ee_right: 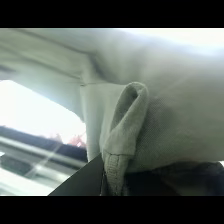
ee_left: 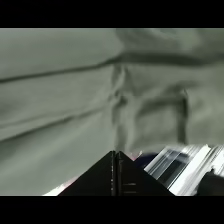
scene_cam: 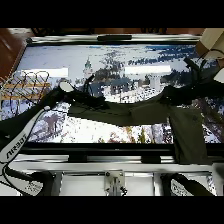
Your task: Fold the shirts.
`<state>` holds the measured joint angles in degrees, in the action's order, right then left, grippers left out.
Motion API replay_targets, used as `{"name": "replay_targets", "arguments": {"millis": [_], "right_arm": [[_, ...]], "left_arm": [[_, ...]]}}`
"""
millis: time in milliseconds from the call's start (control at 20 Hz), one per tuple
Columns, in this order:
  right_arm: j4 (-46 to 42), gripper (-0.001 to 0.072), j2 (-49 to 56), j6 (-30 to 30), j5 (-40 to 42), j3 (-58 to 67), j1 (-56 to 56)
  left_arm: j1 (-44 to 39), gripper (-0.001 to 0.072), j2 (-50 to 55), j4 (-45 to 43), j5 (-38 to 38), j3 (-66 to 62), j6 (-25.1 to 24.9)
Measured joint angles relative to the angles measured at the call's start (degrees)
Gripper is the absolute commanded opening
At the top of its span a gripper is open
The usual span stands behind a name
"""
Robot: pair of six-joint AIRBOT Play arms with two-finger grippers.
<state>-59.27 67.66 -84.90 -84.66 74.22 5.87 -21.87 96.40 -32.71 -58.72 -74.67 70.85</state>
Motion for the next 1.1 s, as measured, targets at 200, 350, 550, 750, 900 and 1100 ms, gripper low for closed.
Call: {"name": "replay_targets", "arguments": {"millis": [200,350,550,750,900,1100], "right_arm": [[0.5,0.0080,-7.2,-3.9,-4.5,0.0,0.0],[1.2,0.0080,-10.9,-6.1,-6.2,0.0,0.0],[4.4,0.0079,-12.9,-7.5,-6.7,0.1,0.0],[6.4,0.0079,-13.0,-8.1,-3.1,0.1,0.0],[7.2,0.0079,-10.9,-8.4,0.5,0.1,-1.9],[7.0,0.0079,-4.7,-8.0,7.9,0.1,-11.0]], "left_arm": [[-9.5,0.0028,3.5,5.4,6.2,-0.9,0.5],[-14.4,0.0027,6.6,7.4,8.7,-3.1,1.7],[-16.8,0.0026,9.4,8.6,9.7,-6.0,3.7],[-13.2,0.0026,7.0,5.7,7.5,-7.0,3.7],[-7.4,0.0026,1.5,-2.6,2.1,-7.2,3.6],[2.7,0.0027,-8.9,-14.8,-4.3,-7.3,5.1]]}}
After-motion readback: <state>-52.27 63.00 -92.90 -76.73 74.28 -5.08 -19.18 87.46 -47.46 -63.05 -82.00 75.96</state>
